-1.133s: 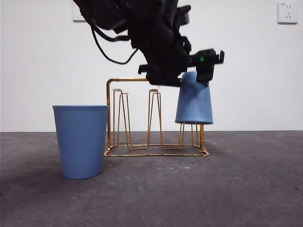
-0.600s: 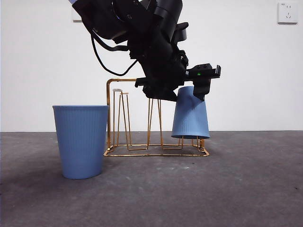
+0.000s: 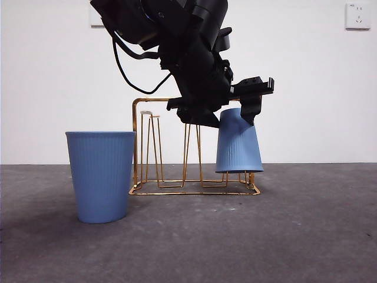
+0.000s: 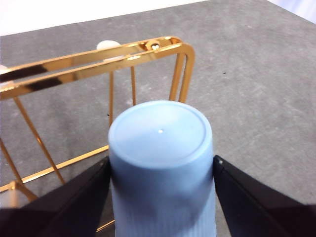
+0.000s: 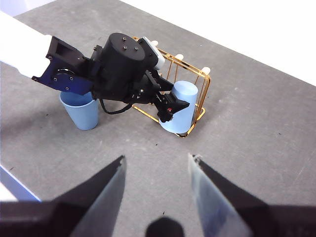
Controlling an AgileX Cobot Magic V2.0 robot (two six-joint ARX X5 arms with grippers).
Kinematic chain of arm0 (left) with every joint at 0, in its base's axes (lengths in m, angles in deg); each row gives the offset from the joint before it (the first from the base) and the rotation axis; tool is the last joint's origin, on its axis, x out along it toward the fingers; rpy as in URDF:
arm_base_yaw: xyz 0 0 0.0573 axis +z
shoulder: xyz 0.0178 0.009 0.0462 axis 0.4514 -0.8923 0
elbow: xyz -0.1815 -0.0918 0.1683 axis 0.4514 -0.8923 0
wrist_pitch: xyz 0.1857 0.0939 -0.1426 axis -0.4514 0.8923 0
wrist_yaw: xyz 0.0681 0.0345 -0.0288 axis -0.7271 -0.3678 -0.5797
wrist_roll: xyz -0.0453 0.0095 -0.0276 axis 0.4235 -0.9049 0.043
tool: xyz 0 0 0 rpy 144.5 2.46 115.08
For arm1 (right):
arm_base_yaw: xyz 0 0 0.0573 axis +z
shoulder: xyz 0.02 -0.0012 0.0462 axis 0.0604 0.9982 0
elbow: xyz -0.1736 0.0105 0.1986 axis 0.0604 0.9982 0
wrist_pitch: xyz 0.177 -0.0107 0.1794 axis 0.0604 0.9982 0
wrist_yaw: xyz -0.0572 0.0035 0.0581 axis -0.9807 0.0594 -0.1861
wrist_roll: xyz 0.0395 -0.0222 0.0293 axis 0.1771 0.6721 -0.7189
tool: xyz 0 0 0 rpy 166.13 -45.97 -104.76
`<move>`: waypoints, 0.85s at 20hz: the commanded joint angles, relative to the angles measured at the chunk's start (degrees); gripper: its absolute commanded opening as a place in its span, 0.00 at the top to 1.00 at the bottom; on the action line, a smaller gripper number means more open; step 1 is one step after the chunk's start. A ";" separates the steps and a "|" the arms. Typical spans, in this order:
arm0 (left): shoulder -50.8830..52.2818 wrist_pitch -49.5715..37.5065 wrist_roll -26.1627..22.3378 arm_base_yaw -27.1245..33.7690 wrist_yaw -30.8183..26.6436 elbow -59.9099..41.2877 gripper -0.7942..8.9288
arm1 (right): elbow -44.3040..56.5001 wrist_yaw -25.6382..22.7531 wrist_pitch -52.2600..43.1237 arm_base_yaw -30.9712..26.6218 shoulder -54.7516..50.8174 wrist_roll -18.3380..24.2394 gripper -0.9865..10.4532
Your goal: Pick up cup 1,put cup 1 in the cup rack,pick up cup 2,put cup 2 in the cup rack
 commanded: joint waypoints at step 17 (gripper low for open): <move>-0.48 10.43 5.73 0.07 10.82 -0.90 0.47 | 0.35 -0.04 -0.37 0.00 -0.13 1.03 0.72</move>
